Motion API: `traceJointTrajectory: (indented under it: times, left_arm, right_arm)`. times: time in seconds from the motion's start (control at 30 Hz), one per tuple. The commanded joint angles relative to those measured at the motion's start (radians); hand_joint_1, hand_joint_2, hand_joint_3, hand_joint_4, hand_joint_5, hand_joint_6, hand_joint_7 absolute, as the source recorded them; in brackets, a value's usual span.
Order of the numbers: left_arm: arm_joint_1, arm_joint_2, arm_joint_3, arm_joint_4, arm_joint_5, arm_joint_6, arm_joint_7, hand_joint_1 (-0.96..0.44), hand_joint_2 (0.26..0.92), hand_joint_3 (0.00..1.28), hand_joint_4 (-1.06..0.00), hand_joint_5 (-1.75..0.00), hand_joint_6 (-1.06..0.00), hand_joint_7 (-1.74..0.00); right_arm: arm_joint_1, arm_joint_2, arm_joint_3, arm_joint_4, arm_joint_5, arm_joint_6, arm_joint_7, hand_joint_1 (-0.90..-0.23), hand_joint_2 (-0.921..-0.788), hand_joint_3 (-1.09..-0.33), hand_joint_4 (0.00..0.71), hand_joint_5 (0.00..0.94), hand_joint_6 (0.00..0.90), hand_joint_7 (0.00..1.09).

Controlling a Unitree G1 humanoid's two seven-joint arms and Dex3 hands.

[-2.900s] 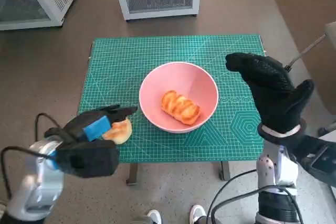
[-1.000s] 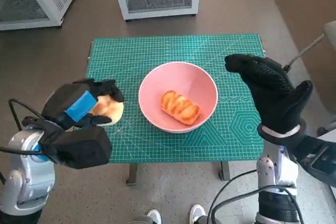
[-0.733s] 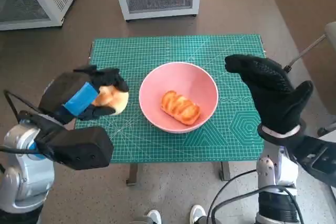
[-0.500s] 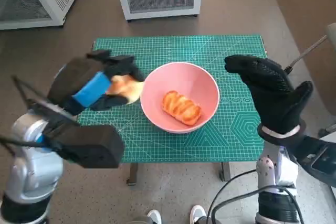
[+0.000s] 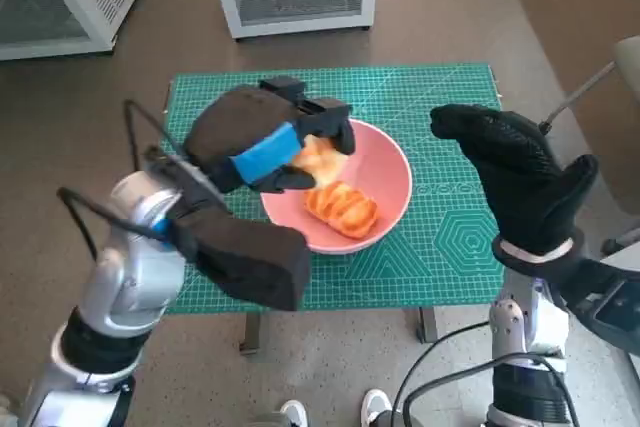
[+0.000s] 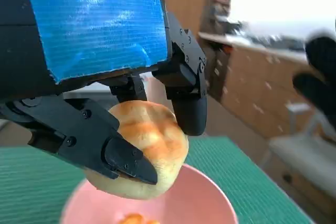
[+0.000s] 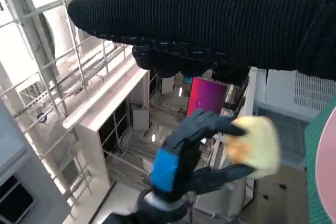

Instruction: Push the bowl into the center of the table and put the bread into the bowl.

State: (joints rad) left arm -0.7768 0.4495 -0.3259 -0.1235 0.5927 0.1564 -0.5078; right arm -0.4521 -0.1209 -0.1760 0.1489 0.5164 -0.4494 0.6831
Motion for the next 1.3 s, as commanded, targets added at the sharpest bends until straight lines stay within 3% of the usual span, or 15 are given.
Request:
traceJointTrajectory:
  times: [0.03, 0.2, 0.27, 0.3, 0.37, 0.47, 0.57, 0.93, 1.3]
  left_arm:
    - [-0.057, -0.026, -0.024, 0.105, 0.002, -0.04, 0.014, 0.0, 0.919, 0.03, -0.77, -1.1, -0.64, -1.13]
    - [-0.079, -0.056, -0.035, 0.195, -0.004, -0.054, 0.018, 0.0, 0.92, 0.08, -0.72, -1.18, -0.58, -1.17]
    - [-0.081, -0.062, -0.041, 0.216, 0.004, -0.048, 0.016, 0.0, 0.921, 0.16, -0.63, -1.26, -0.47, -1.28]
    - [-0.081, -0.065, -0.044, 0.222, 0.009, -0.043, 0.014, -0.02, 0.89, 0.18, -0.53, -1.03, -0.4, -1.07]
    - [-0.078, -0.069, -0.051, 0.233, 0.026, -0.025, 0.013, -0.07, 0.875, 0.14, -0.47, -0.57, -0.38, -0.69]
    - [-0.065, -0.068, -0.064, 0.232, 0.059, -0.005, 0.018, -0.19, 0.884, 0.08, -0.39, -0.2, -0.33, -0.4]
    - [-0.05, -0.062, -0.065, 0.227, 0.073, -0.007, 0.029, -0.29, 0.896, 0.05, -0.31, -0.07, -0.31, -0.26]
    - [-0.001, -0.045, -0.009, 0.212, 0.004, -0.079, 0.064, -0.4, 0.913, 0.02, -0.14, 0.0, -0.25, -0.12]
    - [0.072, -0.044, 0.1, 0.143, -0.176, -0.097, 0.029, -0.4, 0.909, 0.01, -0.01, 0.0, -0.16, -0.06]
  right_arm:
    - [0.018, -0.006, -0.005, 0.01, 0.008, -0.001, 0.012, -0.365, -0.921, -0.474, 0.644, 0.036, 0.127, 0.67]
    - [0.023, -0.007, -0.007, 0.004, 0.008, -0.002, 0.01, -0.365, -0.921, -0.473, 0.644, 0.035, 0.128, 0.67]
    - [0.023, -0.007, -0.008, 0.003, 0.008, -0.003, 0.009, -0.365, -0.921, -0.473, 0.645, 0.035, 0.128, 0.67]
    - [0.024, -0.007, -0.008, 0.002, 0.008, -0.003, 0.009, -0.367, -0.921, -0.472, 0.646, 0.035, 0.129, 0.67]
    - [0.023, -0.007, -0.008, 0.002, 0.006, -0.004, 0.007, -0.368, -0.921, -0.472, 0.647, 0.035, 0.129, 0.67]
    - [0.022, -0.006, -0.009, 0.004, 0.004, -0.007, 0.004, -0.368, -0.921, -0.471, 0.649, 0.036, 0.131, 0.66]
    - [0.024, -0.004, -0.008, 0.002, 0.0, -0.009, 0.0, -0.367, -0.921, -0.471, 0.651, 0.036, 0.132, 0.66]
    - [0.016, 0.006, 0.001, 0.002, -0.021, -0.019, -0.021, -0.363, -0.921, -0.476, 0.652, 0.034, 0.135, 0.66]
    - [0.0, 0.001, 0.004, 0.01, -0.032, -0.021, -0.042, -0.367, -0.921, -0.482, 0.624, 0.017, 0.139, 0.67]
